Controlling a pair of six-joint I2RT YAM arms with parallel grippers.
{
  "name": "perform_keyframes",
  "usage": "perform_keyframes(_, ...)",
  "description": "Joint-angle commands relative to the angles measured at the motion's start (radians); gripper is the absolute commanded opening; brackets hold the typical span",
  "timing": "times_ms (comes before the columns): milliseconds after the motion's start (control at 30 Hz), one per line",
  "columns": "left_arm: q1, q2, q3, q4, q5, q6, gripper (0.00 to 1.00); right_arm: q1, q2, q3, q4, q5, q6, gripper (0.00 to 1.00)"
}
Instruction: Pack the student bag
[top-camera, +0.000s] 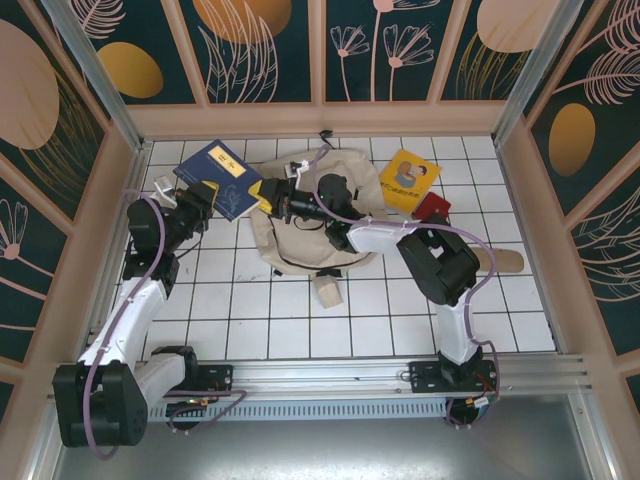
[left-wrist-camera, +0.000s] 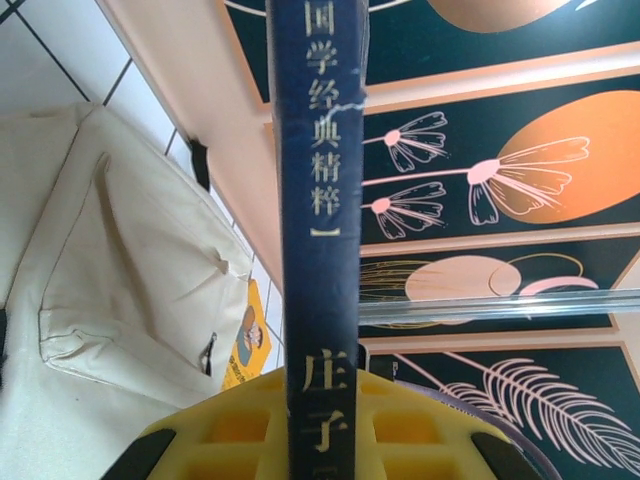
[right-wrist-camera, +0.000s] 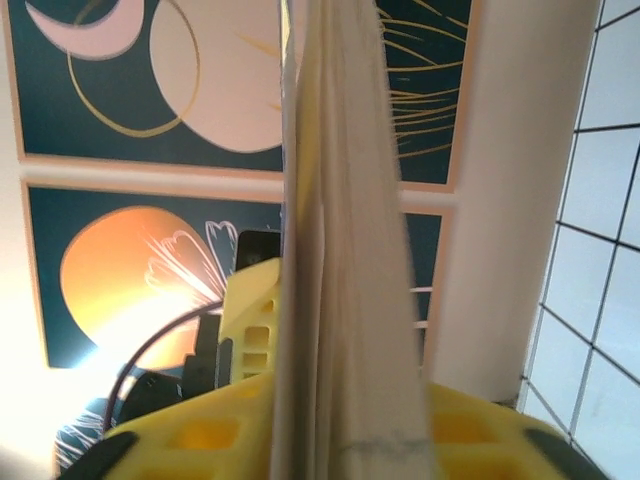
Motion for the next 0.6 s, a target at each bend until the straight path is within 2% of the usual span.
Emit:
perform_keyframes(0,-0.005,0.006,-0.001,0.043,-0.004,0.034,0.16,-0.007,-0.005,-0.036,0.047,0.020,-0.008,0.20)
perform_keyframes(33,-0.005,0.008,0.000,0.034,-0.007,0.044,0.21,-0.009,-0.011,-0.047,0.040,0.027,-0.017,0.17)
perform_keyframes(100,-0.004,0.013,0.003,-0.009,-0.013,0.077,0.42,-0.016,-0.033,-0.070,0.003,0.040,-0.053,0.09)
perform_keyframes(167,-0.005,0.015,0.011,-0.066,-0.027,0.126,0.62,-0.024,-0.070,-0.097,-0.047,0.060,-0.119,0.06)
perform_keyframes(267,-0.005,0.018,0.018,-0.125,-0.029,0.230,0.85,-0.035,-0.154,-0.126,-0.212,0.115,-0.289,0.05)
perform_keyframes(400,-0.011,0.020,0.040,-0.222,-0.029,0.382,0.95,-0.062,-0.292,-0.147,-0.509,0.281,-0.583,0.03)
perform_keyframes(567,-0.058,0.024,0.053,-0.249,-0.043,0.486,0.98,-0.101,-0.453,-0.211,-0.688,0.425,-0.773,0.03)
